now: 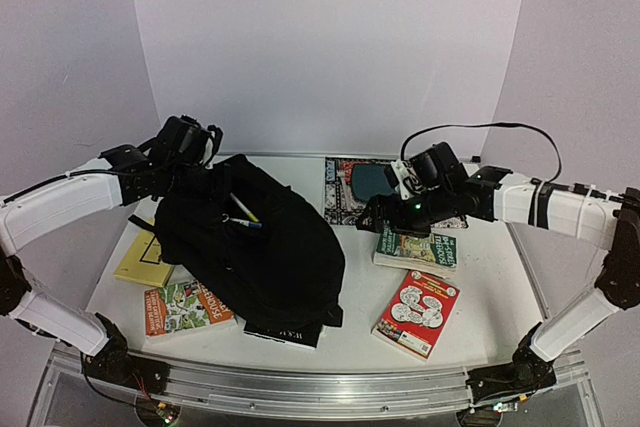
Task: Pack the student bag
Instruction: Pick up the pen from the center of the board.
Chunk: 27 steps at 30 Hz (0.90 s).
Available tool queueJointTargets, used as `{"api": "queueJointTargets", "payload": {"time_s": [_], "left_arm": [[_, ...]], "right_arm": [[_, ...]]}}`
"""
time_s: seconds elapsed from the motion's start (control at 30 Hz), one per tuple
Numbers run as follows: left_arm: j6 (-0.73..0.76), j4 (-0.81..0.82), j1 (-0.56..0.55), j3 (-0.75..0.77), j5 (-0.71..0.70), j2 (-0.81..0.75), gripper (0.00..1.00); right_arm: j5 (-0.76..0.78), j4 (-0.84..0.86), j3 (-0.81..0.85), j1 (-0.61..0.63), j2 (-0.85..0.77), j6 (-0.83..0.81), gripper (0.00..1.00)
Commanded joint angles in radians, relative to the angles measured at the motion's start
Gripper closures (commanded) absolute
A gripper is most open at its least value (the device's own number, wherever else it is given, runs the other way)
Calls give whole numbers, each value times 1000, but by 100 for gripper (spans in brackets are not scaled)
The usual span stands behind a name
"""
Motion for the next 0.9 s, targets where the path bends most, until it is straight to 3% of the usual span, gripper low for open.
{"api": "queueJointTargets", "payload": {"time_s": [0.0,0.27,0.53,0.87], "left_arm": [[17,42,47,7,-63,-85,100],[29,13,99,-36,-115,-135,100],[16,-5,118,-99,-166,-171,100],[-14,-3,119,-110,-189,-123,100]], "right_arm": [[129,-127,-13,58,-1,-67,2],[326,-200,11,184,112,-26,2],[335,-189,45,261,251,115,3],[310,-122,63,362,339,222,14]]}}
